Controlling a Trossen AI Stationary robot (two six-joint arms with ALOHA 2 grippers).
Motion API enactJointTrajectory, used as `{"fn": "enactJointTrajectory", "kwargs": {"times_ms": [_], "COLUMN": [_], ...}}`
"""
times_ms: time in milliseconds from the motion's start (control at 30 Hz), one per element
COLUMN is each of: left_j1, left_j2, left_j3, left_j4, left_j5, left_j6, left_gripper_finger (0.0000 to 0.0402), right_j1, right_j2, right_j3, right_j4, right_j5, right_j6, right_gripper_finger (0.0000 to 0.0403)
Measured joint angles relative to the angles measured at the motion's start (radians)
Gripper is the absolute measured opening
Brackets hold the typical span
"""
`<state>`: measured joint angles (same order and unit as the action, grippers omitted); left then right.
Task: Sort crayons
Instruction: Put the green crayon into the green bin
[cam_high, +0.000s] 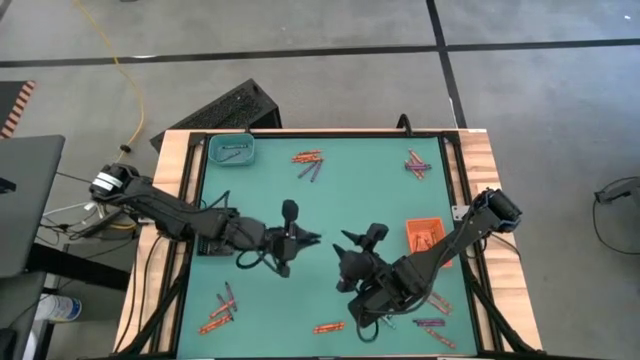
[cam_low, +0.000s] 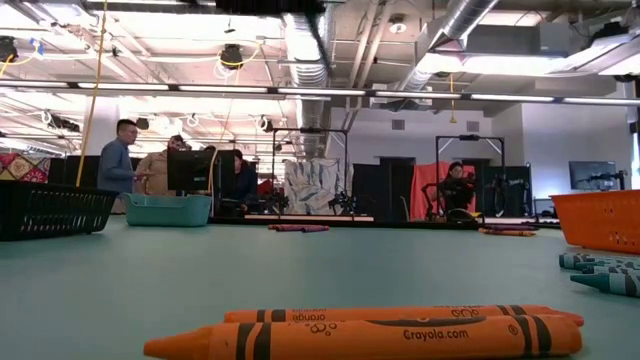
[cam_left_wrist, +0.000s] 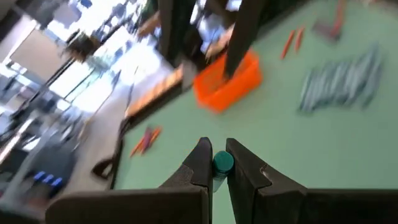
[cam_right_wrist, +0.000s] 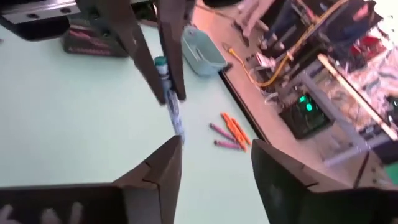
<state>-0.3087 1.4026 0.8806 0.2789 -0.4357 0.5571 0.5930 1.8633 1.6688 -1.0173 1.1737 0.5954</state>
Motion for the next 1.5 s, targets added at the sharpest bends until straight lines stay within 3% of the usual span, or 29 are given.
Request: {"fn": "enactJointTrajectory", "kwargs": {"times_ms": [333,600,1100,1500], "left_j1": [0.176,0.434,0.905,1.076], "left_j2": [-0.015,-0.015,-0.014,0.004], "left_j3": [0.000,0.000,0.000,0.000], "left_j4": [-0.366,-0.624,-0.749,-0.820], "left_j5": [-0.217,-0.262,-0.190,-0.103], "left_j6": [0.008,-0.014,0.121,0.121], "left_gripper_finger": [0.0007,0.0007,0.0013,0.0016], "right_j1": [0.017,0.051,0.137,0.155], "right_j2": [0.000,0.001,0.001,0.001], "right_j3": [-0.085,-0.224,-0.345,-0.371], "right_j4": [-0.158,-0.183,-0.184,-0.180], "right_j5": [-0.089,-0.129,-0.131,-0.138], "right_j6": [0.255,0.432,0.662,0.717], "right_gripper_finger": [0.0197,0.0191,0.0191,0.0191]}}
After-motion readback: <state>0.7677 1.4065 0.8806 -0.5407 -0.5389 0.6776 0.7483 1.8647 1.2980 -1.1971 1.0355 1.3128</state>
